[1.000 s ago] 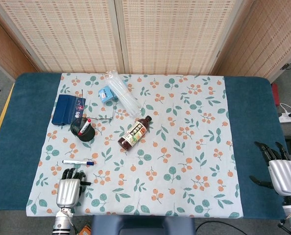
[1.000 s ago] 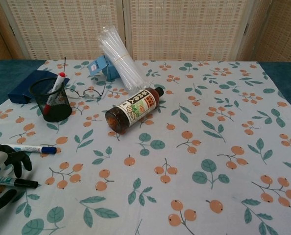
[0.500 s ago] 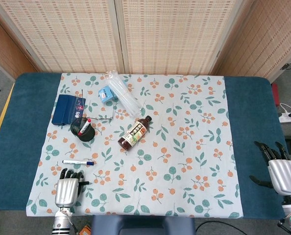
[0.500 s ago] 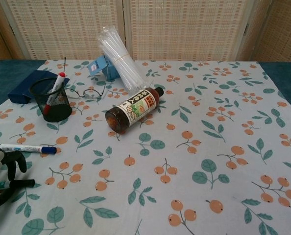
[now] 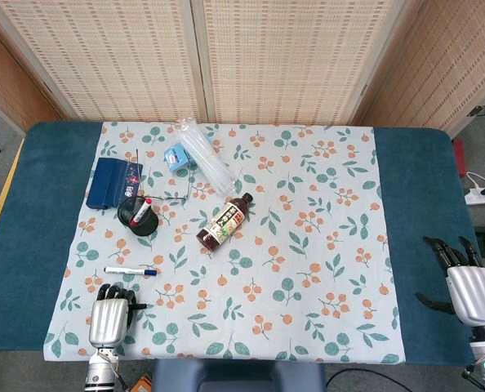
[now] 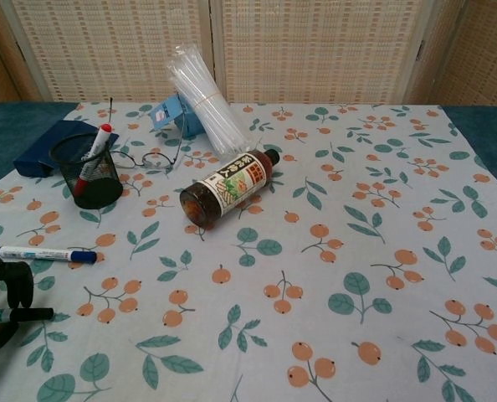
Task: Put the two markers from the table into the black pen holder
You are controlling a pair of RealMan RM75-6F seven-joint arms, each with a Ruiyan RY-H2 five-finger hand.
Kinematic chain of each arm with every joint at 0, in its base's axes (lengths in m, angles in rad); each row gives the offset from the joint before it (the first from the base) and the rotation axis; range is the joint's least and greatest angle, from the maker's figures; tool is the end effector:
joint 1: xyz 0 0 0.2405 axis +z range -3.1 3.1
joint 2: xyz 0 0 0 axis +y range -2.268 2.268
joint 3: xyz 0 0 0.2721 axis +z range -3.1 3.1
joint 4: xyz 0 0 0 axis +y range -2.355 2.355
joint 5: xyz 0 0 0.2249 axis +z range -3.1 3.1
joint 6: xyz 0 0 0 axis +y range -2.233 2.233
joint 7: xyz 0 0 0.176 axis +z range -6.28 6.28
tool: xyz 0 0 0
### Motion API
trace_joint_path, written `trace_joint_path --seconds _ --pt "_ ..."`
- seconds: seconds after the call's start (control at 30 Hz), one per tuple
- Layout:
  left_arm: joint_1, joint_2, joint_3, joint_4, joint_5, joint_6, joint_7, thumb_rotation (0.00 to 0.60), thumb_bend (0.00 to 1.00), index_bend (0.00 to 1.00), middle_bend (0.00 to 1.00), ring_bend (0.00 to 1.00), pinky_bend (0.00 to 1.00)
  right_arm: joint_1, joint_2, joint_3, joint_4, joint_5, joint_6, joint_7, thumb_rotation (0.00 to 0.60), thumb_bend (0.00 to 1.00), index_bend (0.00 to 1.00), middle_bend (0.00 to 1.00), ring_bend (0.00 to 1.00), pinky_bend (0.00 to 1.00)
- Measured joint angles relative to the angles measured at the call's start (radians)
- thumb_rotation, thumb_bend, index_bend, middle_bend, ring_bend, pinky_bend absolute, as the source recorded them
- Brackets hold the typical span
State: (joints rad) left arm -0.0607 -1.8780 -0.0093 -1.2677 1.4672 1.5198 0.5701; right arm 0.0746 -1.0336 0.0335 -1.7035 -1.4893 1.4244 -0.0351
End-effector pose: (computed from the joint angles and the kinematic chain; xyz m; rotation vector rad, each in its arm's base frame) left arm -0.2658 0.1933 -0.0742 -1.4398 -0.8351 -0.7367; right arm -0.3279 -0.2068 0.1601 1.4252 -0.9485 0.8265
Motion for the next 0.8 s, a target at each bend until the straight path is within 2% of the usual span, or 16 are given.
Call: trace_joint_path --seconds 0.23,0.43,0.63,0.8 --pt "-0.007 0.037 -0.016 -0.044 0.039 0.047 0.023 0.600 0.31 0.64 0.71 0.32 0.23 -0.003 0.003 -0.001 0.000 -0.010 0.009 0.012 0.600 0.00 0.14 0.16 0.25 0.04" --pt "-0.043 0.118 -0.064 -0.148 0.086 0.074 0.074 0.600 0.31 0.64 0.71 0.32 0.23 -0.005 0.008 -0.002 0.003 -0.014 0.012 0.032 0.600 0.00 0.14 0.16 0.25 0.04" --pt "-0.098 0.275 -0.158 -0.384 0.099 0.055 0.096 0.600 0.31 0.64 0.71 0.32 0.24 -0.007 0.013 -0.001 0.008 -0.018 0.017 0.056 0.600 0.00 0.14 0.16 0.25 0.04" --pt "-0.164 0.460 -0.283 -0.661 0.014 -0.048 0.011 0.600 0.31 0.64 0.73 0.33 0.25 -0.010 0.017 0.001 0.011 -0.015 0.021 0.071 0.600 0.00 0.14 0.16 0.25 0.04"
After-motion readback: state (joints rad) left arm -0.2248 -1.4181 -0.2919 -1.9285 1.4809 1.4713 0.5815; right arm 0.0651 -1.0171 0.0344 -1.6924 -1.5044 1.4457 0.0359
